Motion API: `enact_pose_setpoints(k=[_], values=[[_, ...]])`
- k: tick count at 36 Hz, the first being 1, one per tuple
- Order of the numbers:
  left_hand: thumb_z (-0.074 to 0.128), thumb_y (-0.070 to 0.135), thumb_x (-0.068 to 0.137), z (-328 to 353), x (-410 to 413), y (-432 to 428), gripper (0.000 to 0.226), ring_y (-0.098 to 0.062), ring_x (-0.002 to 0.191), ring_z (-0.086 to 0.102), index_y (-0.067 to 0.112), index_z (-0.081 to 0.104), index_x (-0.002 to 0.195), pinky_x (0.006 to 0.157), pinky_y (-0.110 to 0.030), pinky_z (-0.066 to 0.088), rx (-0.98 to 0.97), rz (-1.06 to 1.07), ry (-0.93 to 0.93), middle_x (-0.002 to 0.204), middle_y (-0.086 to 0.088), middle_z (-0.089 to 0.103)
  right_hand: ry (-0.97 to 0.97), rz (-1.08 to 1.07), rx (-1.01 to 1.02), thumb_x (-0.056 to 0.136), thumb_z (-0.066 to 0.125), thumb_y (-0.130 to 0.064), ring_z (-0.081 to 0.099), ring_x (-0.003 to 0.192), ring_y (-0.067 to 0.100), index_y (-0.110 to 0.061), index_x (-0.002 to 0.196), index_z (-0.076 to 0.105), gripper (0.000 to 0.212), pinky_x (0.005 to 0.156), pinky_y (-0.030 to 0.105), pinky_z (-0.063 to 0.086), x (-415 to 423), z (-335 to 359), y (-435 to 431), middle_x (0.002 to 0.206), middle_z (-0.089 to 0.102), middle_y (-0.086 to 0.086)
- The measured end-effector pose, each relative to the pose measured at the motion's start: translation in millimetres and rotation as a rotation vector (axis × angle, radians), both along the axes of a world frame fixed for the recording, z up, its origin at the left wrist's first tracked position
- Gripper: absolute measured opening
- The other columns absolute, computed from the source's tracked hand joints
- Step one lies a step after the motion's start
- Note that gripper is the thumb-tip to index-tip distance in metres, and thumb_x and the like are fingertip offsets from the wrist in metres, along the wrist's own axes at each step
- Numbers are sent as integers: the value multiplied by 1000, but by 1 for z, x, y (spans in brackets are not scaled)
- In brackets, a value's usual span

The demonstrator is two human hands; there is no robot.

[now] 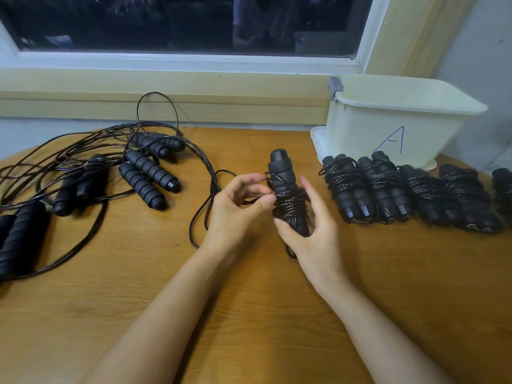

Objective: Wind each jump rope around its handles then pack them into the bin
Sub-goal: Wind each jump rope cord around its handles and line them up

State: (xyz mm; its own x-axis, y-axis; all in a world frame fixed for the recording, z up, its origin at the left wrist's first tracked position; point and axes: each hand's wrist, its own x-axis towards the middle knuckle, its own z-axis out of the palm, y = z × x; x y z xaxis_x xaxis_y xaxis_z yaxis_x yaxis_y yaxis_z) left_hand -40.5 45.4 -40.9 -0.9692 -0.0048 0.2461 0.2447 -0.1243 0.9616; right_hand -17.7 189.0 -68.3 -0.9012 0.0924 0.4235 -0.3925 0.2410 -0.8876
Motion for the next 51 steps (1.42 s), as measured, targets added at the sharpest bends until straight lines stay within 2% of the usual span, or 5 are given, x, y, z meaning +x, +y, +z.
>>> enact_pose_setpoints(k=[8,13,23,27,51], values=[[74,22,66,0,-3,-3,58,-4,101,60,25,55,121,90,-23,52,54,-10,-89,108,5,64,-37,151,-91,86,72,-2,53,127,3,-36,139,41,71,101,19,44,7,8,-1,135,57,-16],[71,22,75,2,-4,-9,61,-17,123,58,7,57,132,104,-31,47,15,-143,-153,127,-6,66,-60,215,-131,82,70,-12,53,126,1,-32,135,40,64,98,16,43,7,7,1,129,58,-23],[78,21,72,1,-1,-8,48,-25,113,64,5,66,116,98,-36,51,-4,-130,-200,115,-12,71,-13,117,24,81,76,-33,47,131,4,-25,140,45,67,102,13,39,4,4,3,140,50,-10],[84,24,70,2,0,-6,44,-24,107,67,6,68,107,95,-36,52,20,-75,-203,108,-12,73,-52,97,-21,77,74,-46,54,125,8,-35,138,48,67,103,31,47,2,4,6,133,58,-12],[73,18,74,13,3,-10,44,-24,95,71,2,63,114,85,-26,54,87,-109,-191,104,-18,74,-290,279,-494,77,72,-30,66,112,16,-31,126,55,52,84,25,55,3,21,17,117,72,1]])
